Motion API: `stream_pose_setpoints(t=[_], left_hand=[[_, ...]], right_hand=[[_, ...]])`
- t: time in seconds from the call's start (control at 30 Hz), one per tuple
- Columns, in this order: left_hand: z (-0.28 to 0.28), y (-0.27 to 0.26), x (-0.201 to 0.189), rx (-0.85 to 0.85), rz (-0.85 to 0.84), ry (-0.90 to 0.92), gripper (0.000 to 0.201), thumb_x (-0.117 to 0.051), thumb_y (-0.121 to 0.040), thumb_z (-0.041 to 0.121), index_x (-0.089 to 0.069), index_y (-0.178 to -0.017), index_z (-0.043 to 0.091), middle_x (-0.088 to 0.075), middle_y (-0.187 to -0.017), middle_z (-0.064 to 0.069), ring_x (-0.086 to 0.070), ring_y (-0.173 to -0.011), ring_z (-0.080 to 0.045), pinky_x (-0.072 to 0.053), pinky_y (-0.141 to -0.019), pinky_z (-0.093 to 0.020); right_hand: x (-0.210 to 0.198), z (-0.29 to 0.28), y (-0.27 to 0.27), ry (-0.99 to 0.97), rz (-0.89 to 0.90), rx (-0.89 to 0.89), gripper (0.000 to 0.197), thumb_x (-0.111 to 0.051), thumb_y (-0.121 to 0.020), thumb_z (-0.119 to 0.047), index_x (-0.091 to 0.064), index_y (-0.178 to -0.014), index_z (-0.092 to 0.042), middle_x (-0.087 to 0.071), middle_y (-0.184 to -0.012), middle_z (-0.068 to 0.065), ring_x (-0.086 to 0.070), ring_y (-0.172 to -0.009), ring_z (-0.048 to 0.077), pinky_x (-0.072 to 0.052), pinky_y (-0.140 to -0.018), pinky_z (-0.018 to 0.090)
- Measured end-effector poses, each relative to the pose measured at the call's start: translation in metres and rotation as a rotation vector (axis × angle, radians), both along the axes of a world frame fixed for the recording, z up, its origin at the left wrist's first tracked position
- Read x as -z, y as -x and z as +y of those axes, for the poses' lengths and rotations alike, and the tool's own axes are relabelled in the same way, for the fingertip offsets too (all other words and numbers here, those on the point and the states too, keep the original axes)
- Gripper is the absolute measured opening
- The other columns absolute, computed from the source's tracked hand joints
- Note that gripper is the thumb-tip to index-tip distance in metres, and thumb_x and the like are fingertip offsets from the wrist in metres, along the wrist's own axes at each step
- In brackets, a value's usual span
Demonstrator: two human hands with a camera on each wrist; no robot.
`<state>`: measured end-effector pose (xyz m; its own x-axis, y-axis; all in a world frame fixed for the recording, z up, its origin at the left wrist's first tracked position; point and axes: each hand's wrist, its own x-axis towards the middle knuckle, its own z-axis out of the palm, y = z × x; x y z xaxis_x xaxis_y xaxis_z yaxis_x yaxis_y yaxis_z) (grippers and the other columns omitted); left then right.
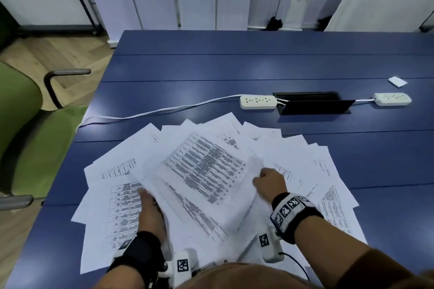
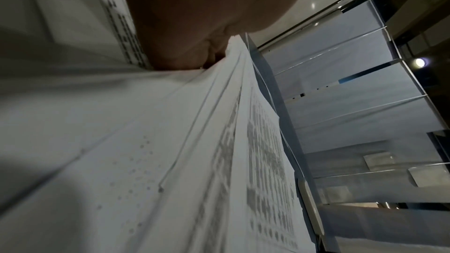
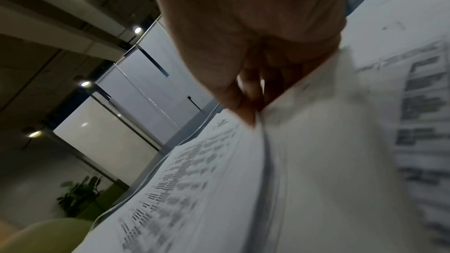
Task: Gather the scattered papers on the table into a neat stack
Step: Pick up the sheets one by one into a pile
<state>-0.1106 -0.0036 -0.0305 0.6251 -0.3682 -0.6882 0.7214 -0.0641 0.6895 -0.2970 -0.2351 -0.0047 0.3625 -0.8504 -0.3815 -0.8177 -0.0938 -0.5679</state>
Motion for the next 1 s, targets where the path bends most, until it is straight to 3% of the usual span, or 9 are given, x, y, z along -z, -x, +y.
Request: stream_pose_setpoints(t=[0.07, 0.13, 0.23, 0.37, 0.53, 0.67, 0.77, 0.83, 1.0], left_hand=[[-0.001, 0.002, 0.003, 0.151, -0.098, -0.073, 0.095, -0.045, -0.082, 0.077, -0.015, -0.155, 0.026, -0.014, -0.162, 0.001, -0.018, -0.148, -0.025, -0.016, -0.117, -0.055], [-0.001, 0.002, 0.010, 0.236, -0.292, -0.254, 0.108, -0.073, -0.076, 0.056, -0.011, -0.154, 0.014, -0.017, -0.161, -0.007, -0.022, -0.145, -0.031, -0.022, -0.115, -0.056], [-0.005, 0.001, 0.015, 0.300, -0.454, -0.382, 0.100, -0.081, -0.077, 0.022, -0.015, -0.150, 0.001, -0.024, -0.157, -0.017, -0.029, -0.142, -0.034, -0.027, -0.116, -0.049], [-0.007, 0.002, 0.013, 0.381, -0.522, -0.415, 0.087, -0.068, -0.088, 0.006, -0.011, -0.153, 0.002, -0.016, -0.161, -0.012, -0.019, -0.147, -0.030, -0.019, -0.120, -0.042], [-0.013, 0.005, 0.008, 0.446, -0.442, -0.263, 0.093, -0.068, -0.088, 0.008, -0.003, -0.155, 0.010, -0.010, -0.163, -0.007, -0.013, -0.149, -0.026, -0.017, -0.120, -0.041], [-0.032, 0.024, 0.002, 0.594, -0.440, -0.235, 0.092, -0.069, -0.088, 0.032, -0.010, -0.155, 0.011, -0.020, -0.160, -0.004, -0.022, -0.147, -0.025, -0.019, -0.119, -0.040], [-0.047, 0.036, -0.003, 0.657, -0.419, -0.169, 0.090, -0.069, -0.087, 0.038, -0.014, -0.153, 0.012, -0.023, -0.159, -0.001, -0.027, -0.144, -0.025, -0.022, -0.118, -0.044], [-0.055, 0.042, -0.009, 0.654, -0.371, -0.144, 0.084, -0.069, -0.088, 0.028, -0.017, -0.152, 0.010, -0.023, -0.148, 0.011, -0.031, -0.140, -0.024, -0.023, -0.115, -0.039], [-0.065, 0.050, -0.015, 0.684, -0.222, -0.052, 0.077, -0.070, -0.088, 0.023, -0.024, -0.150, 0.019, -0.038, -0.151, 0.002, -0.038, -0.138, -0.023, -0.025, -0.114, -0.043]], right_hand=[[-0.012, 0.004, 0.008, -0.323, 0.078, -0.218, 0.026, -0.076, -0.074, -0.021, -0.050, -0.078, -0.020, -0.058, -0.062, 0.003, -0.054, -0.055, 0.017, -0.045, -0.054, 0.026], [-0.021, -0.001, 0.016, -0.523, 0.181, -0.412, 0.045, -0.085, -0.065, -0.040, -0.051, -0.088, -0.021, -0.063, -0.070, 0.003, -0.059, -0.062, 0.016, -0.049, -0.053, 0.024], [-0.019, -0.018, 0.024, -0.361, 0.102, -0.320, 0.048, -0.079, -0.066, -0.056, -0.060, -0.087, -0.017, -0.063, -0.085, -0.003, -0.062, -0.077, 0.016, -0.051, -0.064, 0.027], [-0.006, -0.041, 0.036, 0.065, 0.229, 0.048, 0.057, -0.060, -0.085, -0.054, -0.051, -0.123, -0.012, -0.049, -0.127, 0.013, -0.046, -0.120, 0.034, -0.040, -0.097, 0.042], [-0.003, -0.032, 0.027, -0.186, 0.108, -0.003, 0.051, -0.041, -0.102, -0.031, -0.032, -0.141, 0.000, -0.039, -0.147, 0.021, -0.038, -0.135, 0.034, -0.032, -0.106, 0.035], [-0.004, -0.025, 0.019, -0.244, -0.012, 0.034, 0.043, -0.035, -0.104, -0.021, -0.037, -0.140, 0.003, -0.044, -0.142, 0.019, -0.041, -0.133, 0.033, -0.032, -0.105, 0.032], [-0.003, -0.020, 0.018, -0.334, -0.141, 0.098, 0.042, -0.037, -0.103, -0.027, -0.044, -0.136, -0.002, -0.052, -0.135, 0.018, -0.051, -0.122, 0.032, -0.039, -0.106, 0.038], [-0.006, -0.016, 0.024, -0.442, -0.273, 0.169, 0.051, -0.036, -0.103, -0.034, -0.033, -0.146, -0.006, -0.040, -0.147, 0.010, -0.038, -0.136, 0.028, -0.029, -0.114, 0.038], [-0.012, -0.009, 0.031, -0.625, -0.355, 0.169, 0.090, -0.035, -0.084, -0.071, -0.019, -0.152, -0.013, -0.022, -0.158, -0.001, -0.017, -0.147, 0.021, -0.015, -0.118, 0.039]])
